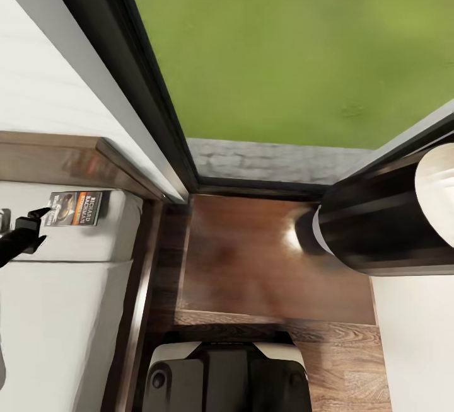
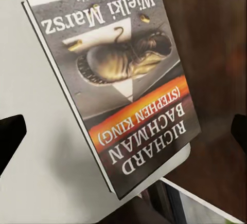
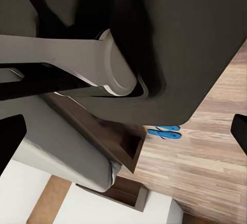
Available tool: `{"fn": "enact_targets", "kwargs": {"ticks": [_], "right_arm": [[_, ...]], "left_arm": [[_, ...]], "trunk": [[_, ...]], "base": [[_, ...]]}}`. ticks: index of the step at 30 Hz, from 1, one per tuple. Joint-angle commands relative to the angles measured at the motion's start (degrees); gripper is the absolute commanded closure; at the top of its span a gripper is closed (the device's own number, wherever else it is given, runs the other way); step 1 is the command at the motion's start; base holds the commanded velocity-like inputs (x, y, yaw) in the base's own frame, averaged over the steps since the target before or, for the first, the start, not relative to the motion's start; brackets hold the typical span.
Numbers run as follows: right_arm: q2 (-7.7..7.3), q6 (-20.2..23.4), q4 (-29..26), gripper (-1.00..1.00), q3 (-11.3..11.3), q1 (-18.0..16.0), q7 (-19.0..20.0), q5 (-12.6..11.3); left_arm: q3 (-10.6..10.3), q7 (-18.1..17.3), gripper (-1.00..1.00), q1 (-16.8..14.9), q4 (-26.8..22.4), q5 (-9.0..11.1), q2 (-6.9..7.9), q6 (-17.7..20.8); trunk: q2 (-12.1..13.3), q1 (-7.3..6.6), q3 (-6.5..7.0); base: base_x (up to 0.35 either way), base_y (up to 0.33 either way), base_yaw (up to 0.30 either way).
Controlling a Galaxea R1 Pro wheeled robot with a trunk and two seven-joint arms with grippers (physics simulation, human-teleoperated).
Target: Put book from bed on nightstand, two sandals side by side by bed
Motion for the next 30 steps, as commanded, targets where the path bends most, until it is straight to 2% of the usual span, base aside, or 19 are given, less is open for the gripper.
{"fn": "enact_targets", "kwargs": {"ticks": [1, 8, 15, 23, 27, 29, 30], "right_arm": [[0.02, -0.2, 0.2, -1.0, 0.5, -0.1, 0.3, -0.5], [0.02, -0.2, 0.2, -1.0, 0.5, -0.1, 0.3, -0.5], [0.02, -0.2, 0.2, -1.0, 0.5, -0.1, 0.3, -0.5], [-0.01, -0.2, 0.2, -1.0, 0.5, -0.1, 0.3, -0.5], [-0.01, -0.3, 0.2, -1.0, 0.5, -0.1, 0.3, -0.5], [-0.05, -0.3, 0.2, -1.0, 0.5, -0.1, 0.3, -0.5], [-0.04, -0.3, 0.2, -1.0, 0.5, -0.1, 0.3, -0.5]], "left_arm": [[1.9, -0.2, -1.0, 0.0, 0.0, -0.1, 0.5, 0.4], [5.9, -0.2, -1.0, 0.0, 0.0, -0.2, 1.49, 0.3], [6.3, -0.4, -1.0, 0.0, -0.1, 0.0, 1.54, 0.2], [6.2, -0.7, -1.0, -0.1, -2.9, 0.1, 1.55, 0.1], [6.1, -5.8, -1.0, -0.1, -3.8, 0.1, 1.55, 0.2], [6.2, -11.7, -1.0, -0.1, -5.2, -0.1, 1.61, 0.3], [6.2, -12.6, -1.0, -0.1, -5.4, -0.2, 1.64, 0.3]], "trunk": [[0.0, 0.01, -0.02], [0.0, 0.01, -0.02], [0.0, 0.01, -0.02], [0.0, 0.01, -0.02], [0.0, 0.01, -0.02], [0.0, 0.01, -0.02], [0.0, 0.01, -0.02]], "base": [[0.0, 0.0, 0.0], [0.0, 0.0, 0.0], [0.0, 0.0, 0.0], [0.0, 0.0, 0.0], [0.0, 0.0, 0.0], [0.0, 0.0, 0.0], [0.0, 0.0, 0.0]]}}
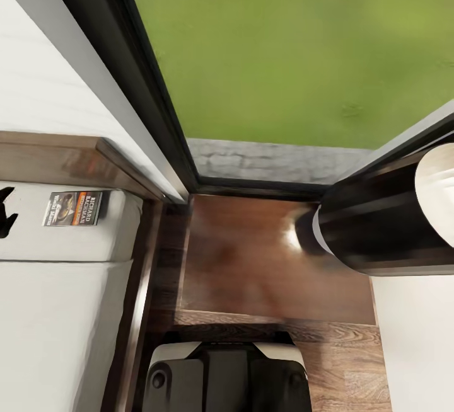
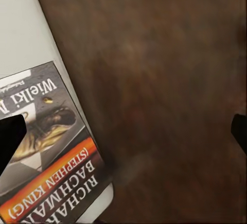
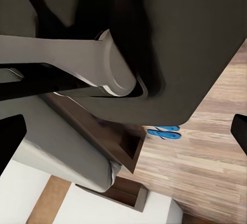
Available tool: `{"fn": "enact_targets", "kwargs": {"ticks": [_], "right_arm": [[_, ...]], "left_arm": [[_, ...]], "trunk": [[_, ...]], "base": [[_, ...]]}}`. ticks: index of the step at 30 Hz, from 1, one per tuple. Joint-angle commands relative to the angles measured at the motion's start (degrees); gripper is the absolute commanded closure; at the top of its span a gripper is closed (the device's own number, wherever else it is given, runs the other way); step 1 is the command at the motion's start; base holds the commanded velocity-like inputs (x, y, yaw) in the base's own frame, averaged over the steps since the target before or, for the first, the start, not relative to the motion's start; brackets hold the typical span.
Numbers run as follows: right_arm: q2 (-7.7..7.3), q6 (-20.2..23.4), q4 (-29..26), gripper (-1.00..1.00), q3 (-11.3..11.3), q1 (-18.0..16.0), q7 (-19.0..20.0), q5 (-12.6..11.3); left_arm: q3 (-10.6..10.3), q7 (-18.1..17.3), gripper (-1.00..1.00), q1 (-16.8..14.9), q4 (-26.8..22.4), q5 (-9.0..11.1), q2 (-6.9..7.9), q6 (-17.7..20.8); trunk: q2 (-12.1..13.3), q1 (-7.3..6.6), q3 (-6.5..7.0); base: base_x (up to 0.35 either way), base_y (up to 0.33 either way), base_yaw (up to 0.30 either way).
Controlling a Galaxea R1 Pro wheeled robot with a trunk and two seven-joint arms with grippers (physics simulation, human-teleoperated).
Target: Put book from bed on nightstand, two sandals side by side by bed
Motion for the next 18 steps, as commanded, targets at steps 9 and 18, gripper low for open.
{"fn": "enact_targets", "kwargs": {"ticks": [9, 18], "right_arm": [[-0.01, -0.2, 0.2, -1.0, 0.5, -0.1, 0.3, -0.5], [0.01, -0.2, 0.2, -1.0, 0.5, -0.1, 0.3, -0.5]], "left_arm": [[0.2, -1.9, -1.0, 0.0, 0.2, 0.0, -0.06, 0.3], [-0.2, -4.6, -1.0, 0.0, 6.5, -0.2, -0.28, -0.1]], "trunk": [[0.0, 0.01, -0.03], [0.0, 0.01, -0.03]], "base": [[0.0, 0.0, 0.0], [0.0, 0.0, 0.0]]}}
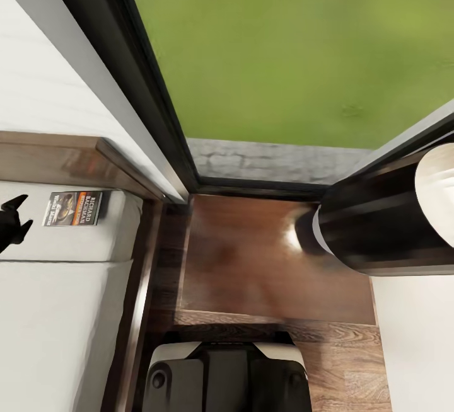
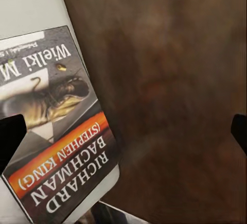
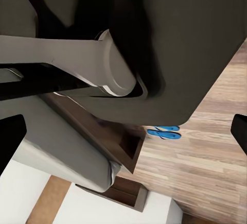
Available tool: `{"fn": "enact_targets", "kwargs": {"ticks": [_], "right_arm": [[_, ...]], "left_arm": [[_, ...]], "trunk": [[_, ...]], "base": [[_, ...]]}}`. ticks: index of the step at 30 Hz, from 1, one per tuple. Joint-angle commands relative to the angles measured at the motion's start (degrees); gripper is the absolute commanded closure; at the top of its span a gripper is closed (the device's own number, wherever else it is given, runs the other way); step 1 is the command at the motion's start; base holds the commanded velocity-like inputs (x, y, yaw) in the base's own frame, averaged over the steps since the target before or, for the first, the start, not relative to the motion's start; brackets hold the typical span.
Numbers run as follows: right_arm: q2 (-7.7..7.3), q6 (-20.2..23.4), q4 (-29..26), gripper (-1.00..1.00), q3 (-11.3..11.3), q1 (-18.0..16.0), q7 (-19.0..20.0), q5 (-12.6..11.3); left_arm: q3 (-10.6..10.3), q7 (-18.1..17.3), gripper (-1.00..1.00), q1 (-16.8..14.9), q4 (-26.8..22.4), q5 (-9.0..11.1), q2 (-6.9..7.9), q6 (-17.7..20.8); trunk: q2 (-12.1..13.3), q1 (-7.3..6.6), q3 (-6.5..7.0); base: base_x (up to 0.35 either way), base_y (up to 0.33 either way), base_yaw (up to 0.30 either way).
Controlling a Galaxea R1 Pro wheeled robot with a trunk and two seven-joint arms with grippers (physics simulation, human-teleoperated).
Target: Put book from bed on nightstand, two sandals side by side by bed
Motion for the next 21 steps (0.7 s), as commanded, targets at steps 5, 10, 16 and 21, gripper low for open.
{"fn": "enact_targets", "kwargs": {"ticks": [5, 10, 16, 21], "right_arm": [[0.01, -0.2, 0.2, -1.0, 0.5, -0.1, 0.3, -0.5], [0.0, -0.2, 0.2, -1.0, 0.5, -0.1, 0.3, -0.5], [0.0, -0.2, 0.2, -1.0, 0.5, -0.1, 0.3, -0.5], [0.0, -0.2, 0.2, -1.0, 0.5, -0.1, 0.3, -0.5]], "left_arm": [[-3.1, -1.9, -1.0, -0.1, 1.0, 0.1, -0.09, -2.3], [-4.2, -2.1, -1.0, -0.1, 0.9, 0.2, -0.1, -2.8], [-4.4, -2.1, -1.0, -0.1, -0.5, 0.2, -0.06, -2.9], [-4.4, -2.0, -1.0, -0.1, -3.6, 0.2, -0.02, -2.9]], "trunk": [[0.0, 0.01, -0.02], [0.0, 0.01, -0.02], [0.0, 0.01, -0.02], [0.0, 0.01, -0.02]], "base": [[0.0, 0.0, 0.0], [0.0, 0.0, 0.0], [0.0, 0.0, 0.0], [0.0, 0.0, 0.0]]}}
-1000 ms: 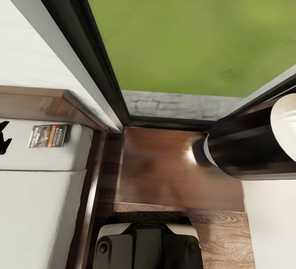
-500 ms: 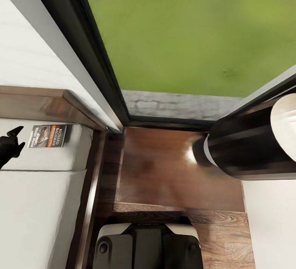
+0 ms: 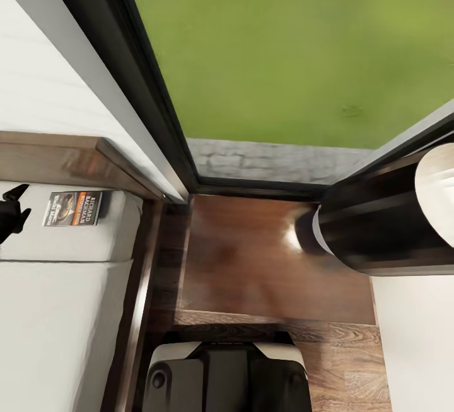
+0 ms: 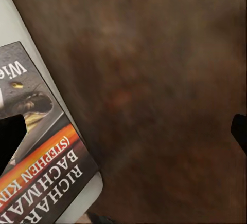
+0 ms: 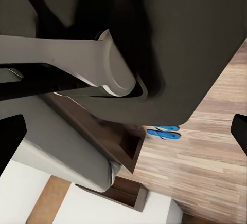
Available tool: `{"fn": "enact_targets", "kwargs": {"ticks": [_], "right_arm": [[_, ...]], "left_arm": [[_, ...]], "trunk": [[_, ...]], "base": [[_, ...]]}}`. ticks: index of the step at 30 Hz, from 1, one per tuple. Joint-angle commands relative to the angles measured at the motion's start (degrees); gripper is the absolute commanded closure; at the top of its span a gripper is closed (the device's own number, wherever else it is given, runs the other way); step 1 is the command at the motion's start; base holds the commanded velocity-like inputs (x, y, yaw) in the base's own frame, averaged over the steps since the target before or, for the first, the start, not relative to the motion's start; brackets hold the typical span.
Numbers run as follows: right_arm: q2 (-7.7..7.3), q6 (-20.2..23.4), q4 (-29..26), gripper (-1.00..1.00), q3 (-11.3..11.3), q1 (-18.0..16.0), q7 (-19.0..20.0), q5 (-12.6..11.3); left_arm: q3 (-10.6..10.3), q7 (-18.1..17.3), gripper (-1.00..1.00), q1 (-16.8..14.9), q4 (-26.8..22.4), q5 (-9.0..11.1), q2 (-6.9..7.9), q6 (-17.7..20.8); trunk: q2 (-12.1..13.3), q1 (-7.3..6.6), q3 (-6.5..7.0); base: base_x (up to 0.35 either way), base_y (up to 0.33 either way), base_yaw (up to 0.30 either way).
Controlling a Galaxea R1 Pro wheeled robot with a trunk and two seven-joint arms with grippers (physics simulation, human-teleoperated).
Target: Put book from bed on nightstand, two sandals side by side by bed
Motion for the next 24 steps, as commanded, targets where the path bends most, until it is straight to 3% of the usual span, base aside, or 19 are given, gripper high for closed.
{"fn": "enact_targets", "kwargs": {"ticks": [1, 24], "right_arm": [[0.02, -0.2, 0.2, -1.0, 0.5, -0.1, 0.3, -0.5], [0.02, -0.2, 0.2, -1.0, 0.5, -0.1, 0.3, -0.5]], "left_arm": [[0.2, -0.1, -1.0, 0.0, -0.5, 0.2, -0.01, 0.5], [0.2, 0.3, -1.0, 0.0, -0.4, 0.1, -0.8, 0.6]], "trunk": [[0.0, 0.01, -0.02], [0.0, 0.01, -0.02]], "base": [[0.0, 0.0, 0.0], [0.0, 0.0, 0.0]]}}
